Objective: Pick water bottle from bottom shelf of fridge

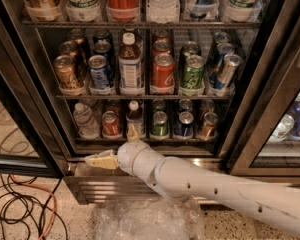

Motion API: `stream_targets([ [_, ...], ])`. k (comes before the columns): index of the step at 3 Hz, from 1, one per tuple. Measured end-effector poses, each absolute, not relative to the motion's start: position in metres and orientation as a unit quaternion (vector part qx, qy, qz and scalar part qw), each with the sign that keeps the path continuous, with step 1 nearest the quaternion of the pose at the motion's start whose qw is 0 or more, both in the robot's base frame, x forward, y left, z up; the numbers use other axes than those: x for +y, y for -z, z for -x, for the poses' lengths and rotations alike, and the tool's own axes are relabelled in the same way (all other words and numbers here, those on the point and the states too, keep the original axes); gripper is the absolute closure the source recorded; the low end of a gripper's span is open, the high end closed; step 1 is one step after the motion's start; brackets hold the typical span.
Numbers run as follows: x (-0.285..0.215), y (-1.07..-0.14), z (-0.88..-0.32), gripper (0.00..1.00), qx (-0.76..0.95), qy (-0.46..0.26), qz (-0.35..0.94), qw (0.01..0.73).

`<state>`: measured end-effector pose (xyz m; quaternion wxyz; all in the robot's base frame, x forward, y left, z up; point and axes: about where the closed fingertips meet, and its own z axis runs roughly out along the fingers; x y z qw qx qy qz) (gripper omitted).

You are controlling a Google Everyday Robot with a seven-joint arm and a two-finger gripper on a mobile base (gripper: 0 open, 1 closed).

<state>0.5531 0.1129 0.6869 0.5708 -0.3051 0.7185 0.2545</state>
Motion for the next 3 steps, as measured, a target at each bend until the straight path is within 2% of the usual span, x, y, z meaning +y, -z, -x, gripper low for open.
stream_targets([
  [1, 0.122, -0.679, -0.568, 0.00, 0.706, -0.221, 0.317, 0.593],
  [3, 0.138, -0.675, -0.569, 0.00, 0.697, -0.239, 0.315, 0.598],
])
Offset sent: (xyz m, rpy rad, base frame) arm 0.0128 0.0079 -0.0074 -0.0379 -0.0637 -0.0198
